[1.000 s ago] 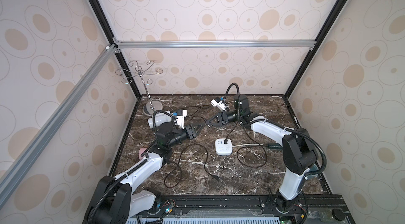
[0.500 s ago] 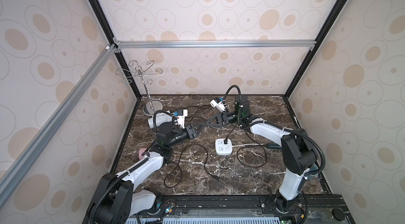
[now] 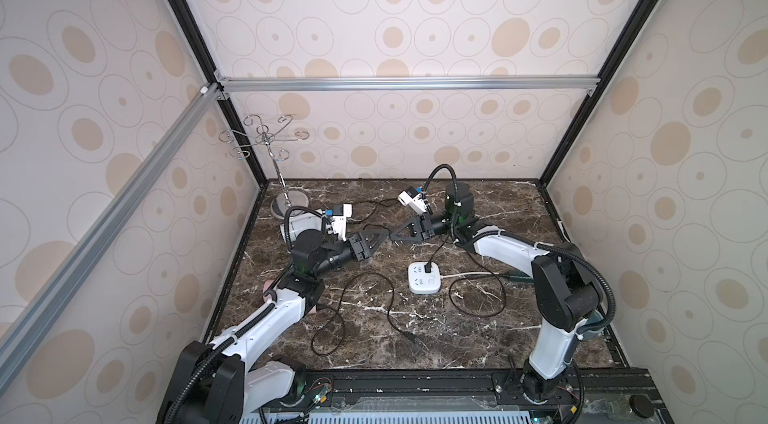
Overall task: Charge the blow dryers
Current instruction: Pick up the plug from the center of the board.
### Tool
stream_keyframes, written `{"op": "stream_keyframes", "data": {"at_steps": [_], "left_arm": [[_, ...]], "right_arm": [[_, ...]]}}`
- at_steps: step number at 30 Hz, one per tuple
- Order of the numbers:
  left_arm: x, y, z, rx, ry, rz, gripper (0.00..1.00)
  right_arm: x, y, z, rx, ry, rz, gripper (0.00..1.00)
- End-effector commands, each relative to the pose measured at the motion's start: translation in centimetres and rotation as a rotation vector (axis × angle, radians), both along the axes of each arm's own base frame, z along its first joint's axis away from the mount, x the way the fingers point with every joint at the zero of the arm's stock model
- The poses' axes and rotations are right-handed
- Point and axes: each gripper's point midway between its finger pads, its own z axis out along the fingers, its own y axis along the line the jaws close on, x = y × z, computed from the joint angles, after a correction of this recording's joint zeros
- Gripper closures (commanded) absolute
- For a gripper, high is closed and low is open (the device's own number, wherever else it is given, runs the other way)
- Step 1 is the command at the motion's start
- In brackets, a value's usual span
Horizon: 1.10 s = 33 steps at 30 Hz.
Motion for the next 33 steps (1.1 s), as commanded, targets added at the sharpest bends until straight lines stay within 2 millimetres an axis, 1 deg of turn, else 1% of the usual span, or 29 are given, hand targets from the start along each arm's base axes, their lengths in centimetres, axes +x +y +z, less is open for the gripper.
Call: {"op": "stream_keyframes", "data": {"at_steps": [1, 5, 10, 14, 17, 20, 21, 23, 24, 26, 27, 30, 32, 33], "left_arm": [[0.6, -0.4, 2.0, -0.026, -0.050, -0.027, 0.42], [1.2, -0.7, 2.6, -0.040, -0.067, -0.032, 0.46], [1.5, -1.1, 2.9, -0.049, -0.062, -0.050, 0.55], [1.4, -1.2, 2.8, -0.056, -0.049, -0.064, 0.72], [1.3, -1.3, 2.6, -0.053, -0.039, -0.074, 0.88], [1.2, -1.3, 2.7, -0.050, -0.035, -0.076, 1.00], [1.1, -1.3, 2.7, -0.050, -0.035, -0.073, 1.00], [1.2, -1.2, 2.9, -0.052, -0.036, -0.067, 1.00], [1.1, -1.1, 3.0, -0.054, -0.036, -0.064, 1.00], [1.2, -1.0, 3.2, -0.054, -0.039, -0.053, 1.00], [1.2, -1.0, 3.2, -0.054, -0.039, -0.051, 1.00], [1.4, -0.9, 3.2, -0.056, -0.034, -0.047, 1.00], [1.5, -1.0, 3.1, -0.057, -0.031, -0.045, 1.00], [1.5, -1.0, 3.0, -0.057, -0.028, -0.046, 1.00]], "right_arm": [[-0.9, 0.1, 1.1, 0.032, -0.040, 0.032, 1.00], [-1.2, 0.2, 1.3, 0.041, -0.043, 0.040, 1.00], [-1.4, 0.4, 1.0, 0.038, -0.037, 0.052, 1.00], [-1.3, 0.5, 0.8, 0.038, -0.037, 0.052, 1.00], [-1.1, 0.5, 0.8, 0.039, -0.033, 0.049, 1.00], [-0.9, 0.6, 0.5, 0.036, -0.018, 0.047, 1.00], [-0.8, 0.7, 0.4, 0.035, -0.013, 0.044, 0.96], [-0.6, 0.6, 0.4, 0.038, -0.008, 0.034, 0.75], [-0.5, 0.5, 0.3, 0.039, -0.002, 0.030, 0.69], [-0.6, 0.2, 0.5, 0.048, -0.001, 0.023, 0.60], [-0.7, 0.0, 0.5, 0.051, 0.004, 0.020, 0.58], [-1.1, -0.1, -0.1, 0.045, 0.030, 0.029, 0.56], [-1.3, -0.3, -0.5, 0.042, 0.038, 0.031, 0.58], [-1.4, -0.3, -0.6, 0.040, 0.043, 0.030, 0.62]]}}
